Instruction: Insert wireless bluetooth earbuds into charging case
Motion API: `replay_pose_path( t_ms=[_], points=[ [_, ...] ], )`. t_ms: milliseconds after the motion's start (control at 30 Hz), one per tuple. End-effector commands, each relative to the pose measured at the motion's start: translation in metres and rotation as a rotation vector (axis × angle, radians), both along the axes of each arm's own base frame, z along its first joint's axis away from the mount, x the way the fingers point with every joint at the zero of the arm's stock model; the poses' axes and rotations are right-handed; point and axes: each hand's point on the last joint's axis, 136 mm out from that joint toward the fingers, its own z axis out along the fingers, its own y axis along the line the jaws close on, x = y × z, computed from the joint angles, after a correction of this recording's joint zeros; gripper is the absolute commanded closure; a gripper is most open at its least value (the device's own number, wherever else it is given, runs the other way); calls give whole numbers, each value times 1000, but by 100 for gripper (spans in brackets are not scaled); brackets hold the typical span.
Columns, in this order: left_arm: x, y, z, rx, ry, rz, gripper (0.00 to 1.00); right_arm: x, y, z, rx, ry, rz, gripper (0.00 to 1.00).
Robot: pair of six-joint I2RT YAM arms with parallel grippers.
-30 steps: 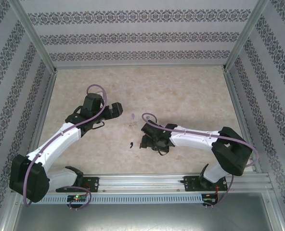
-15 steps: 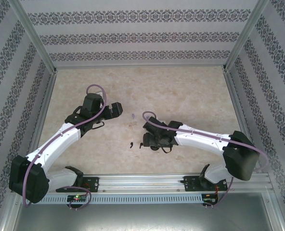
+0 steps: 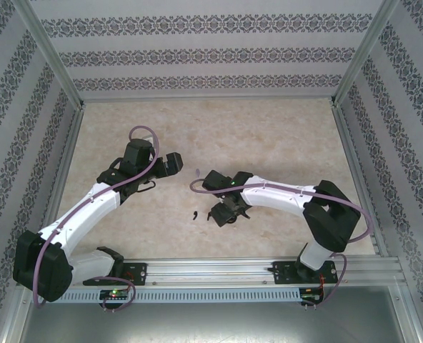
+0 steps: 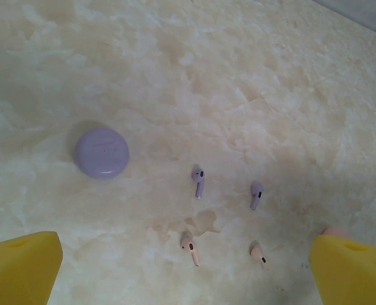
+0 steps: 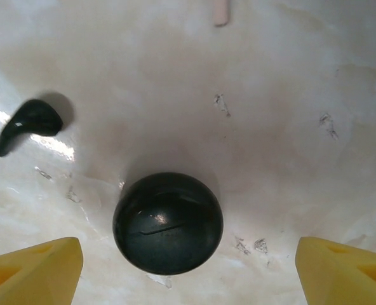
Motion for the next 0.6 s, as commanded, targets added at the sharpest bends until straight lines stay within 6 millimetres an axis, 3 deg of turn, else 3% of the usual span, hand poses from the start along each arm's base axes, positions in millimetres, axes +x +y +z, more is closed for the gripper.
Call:
replay_pose_path(
  t_ms=[0, 233, 567],
  points=[
    [1, -3, 13, 13, -36, -10, 0, -4, -2, -7, -28, 40, 56, 14],
    [1, -3, 12, 15, -31, -8, 0, -5, 7, -21, -14, 82, 67, 19],
    [3, -2, 11, 26, -30, -3, 0, -1, 4, -31, 18, 112, 37, 26]
  ],
)
